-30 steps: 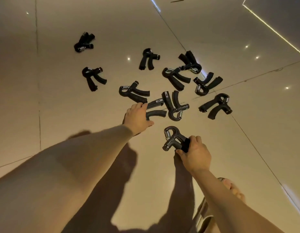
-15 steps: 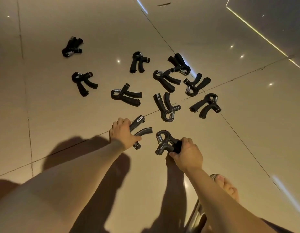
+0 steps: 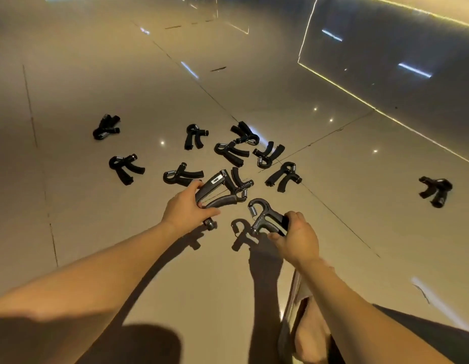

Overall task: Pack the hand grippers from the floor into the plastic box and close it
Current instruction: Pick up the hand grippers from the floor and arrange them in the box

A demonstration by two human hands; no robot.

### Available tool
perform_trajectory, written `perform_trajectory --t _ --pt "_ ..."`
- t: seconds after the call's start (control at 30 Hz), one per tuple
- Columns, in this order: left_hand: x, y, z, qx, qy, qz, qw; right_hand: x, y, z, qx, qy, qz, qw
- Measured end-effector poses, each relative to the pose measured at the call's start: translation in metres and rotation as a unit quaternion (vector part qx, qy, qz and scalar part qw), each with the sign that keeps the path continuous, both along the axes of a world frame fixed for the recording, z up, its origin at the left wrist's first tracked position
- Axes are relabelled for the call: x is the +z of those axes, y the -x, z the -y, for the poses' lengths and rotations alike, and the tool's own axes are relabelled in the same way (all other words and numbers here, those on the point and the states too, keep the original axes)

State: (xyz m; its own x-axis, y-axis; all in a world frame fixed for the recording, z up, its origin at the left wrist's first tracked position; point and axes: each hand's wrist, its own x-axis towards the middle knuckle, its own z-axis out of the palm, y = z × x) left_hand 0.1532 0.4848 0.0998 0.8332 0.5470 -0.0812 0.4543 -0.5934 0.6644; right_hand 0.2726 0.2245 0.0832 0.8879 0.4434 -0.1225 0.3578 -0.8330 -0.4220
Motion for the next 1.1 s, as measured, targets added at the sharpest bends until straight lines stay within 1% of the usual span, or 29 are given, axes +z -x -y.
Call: perform_trajectory --t 0.1,0.23,0.37,0.47,0.6,0.7,0.9,1.1 --pt "0.063 -0.012 0.024 -0.035 -0.028 0.041 0.998 0.055 -0.007 0.027 -0.012 -0.031 0.057 0.998" --pt "0.146 -0.018 0.073 -0.108 -0.048 0.105 0.987 0.132 0.000 0.079 -0.026 -0.068 0.097 0.993" --pt "0.221 -0.014 0.135 -0.172 -0.095 0.161 0.967 0.208 0.022 0.149 -0.041 -0.066 0.135 0.988" --pt "0.259 -0.003 0.191 -0.203 -0.081 0.192 0.957 0.254 0.050 0.206 -0.070 -0.061 0.147 0.985" --pt "0.286 0.022 0.258 -0.260 -0.090 0.225 0.935 0.296 0.097 0.269 -0.104 -0.044 0.161 0.980" --pt "0.301 0.040 0.301 -0.297 -0.071 0.245 0.920 0.318 0.137 0.311 -0.132 -0.043 0.163 0.977" --pt "0.319 0.065 0.375 -0.366 -0.064 0.241 0.897 0.351 0.199 0.384 -0.197 -0.029 0.185 0.962" --pt "0.329 0.069 0.441 -0.420 -0.052 0.258 0.868 0.374 0.243 0.445 -0.241 0.013 0.177 0.954"
